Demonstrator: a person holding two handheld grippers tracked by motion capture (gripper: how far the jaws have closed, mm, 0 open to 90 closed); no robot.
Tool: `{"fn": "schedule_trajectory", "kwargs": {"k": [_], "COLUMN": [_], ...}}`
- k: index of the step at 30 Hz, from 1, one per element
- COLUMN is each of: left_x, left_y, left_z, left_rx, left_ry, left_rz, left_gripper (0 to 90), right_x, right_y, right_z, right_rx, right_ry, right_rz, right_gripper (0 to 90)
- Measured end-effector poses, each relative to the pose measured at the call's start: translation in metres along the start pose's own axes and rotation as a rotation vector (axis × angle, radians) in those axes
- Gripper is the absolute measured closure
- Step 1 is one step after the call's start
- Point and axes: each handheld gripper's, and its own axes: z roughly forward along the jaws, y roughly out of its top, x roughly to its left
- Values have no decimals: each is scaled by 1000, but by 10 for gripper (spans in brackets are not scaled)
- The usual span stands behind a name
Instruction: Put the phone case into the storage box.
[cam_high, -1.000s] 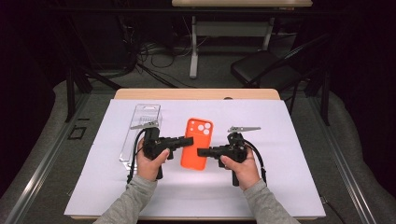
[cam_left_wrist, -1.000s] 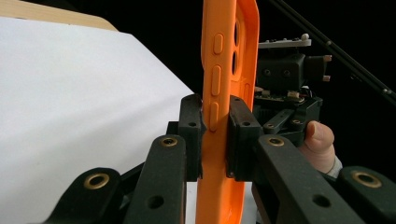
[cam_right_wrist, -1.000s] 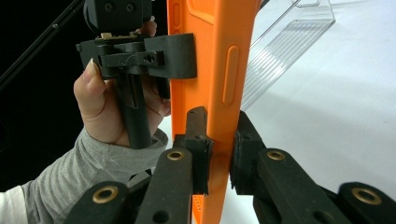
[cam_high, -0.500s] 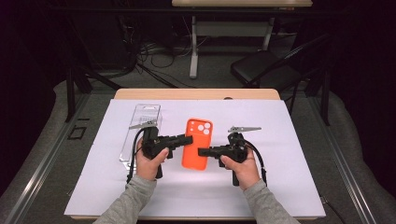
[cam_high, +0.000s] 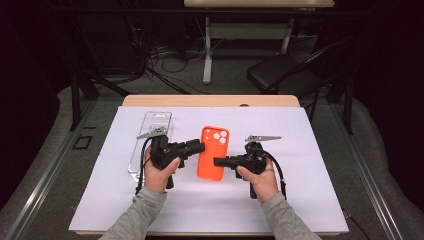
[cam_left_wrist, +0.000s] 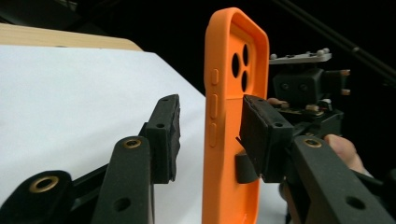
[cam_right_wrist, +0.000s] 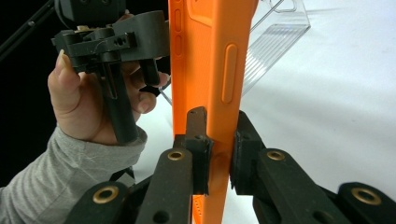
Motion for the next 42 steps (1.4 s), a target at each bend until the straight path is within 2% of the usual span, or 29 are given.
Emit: {"fn": "schedule_trajectory", "kwargs": {"k": [4, 9, 13, 16, 21, 27, 31, 34, 42], "left_x": [-2, -5, -7, -8, -9, -14, -16, -17, -22], "left_y": [1, 2, 3, 3, 5, 9, 11, 14, 23], "left_z": [0, 1, 0, 0, 0, -3, -4, -7, -17], "left_rx": [5, 12, 10, 17, 28, 29, 33, 44, 52], "left_ry": [8, 38, 65, 102, 133, 176, 184, 200, 271], "left_rz": [9, 46, 82, 108, 124, 187, 194, 209, 287], "left_gripper": [564, 526, 491, 485, 466, 429, 382, 383, 369], "right_x": [0, 1, 1, 1, 1, 2, 2, 3, 5], "right_y": [0, 1, 1, 1, 1, 1, 1, 1, 0], "right_z": [0, -2, -3, -3, -4, -5, -5, -5, -3], "right_rx": [5, -4, -7, -4, -5, -12, -12, -6, 1], "right_ry": [-13, -33, -45, -52, -61, -66, -73, -83, -91], "right_rz": [-11, -22, -31, -36, -42, -46, -53, -59, -72], "right_gripper": [805, 805, 805, 805, 805, 805, 805, 805, 805]}}
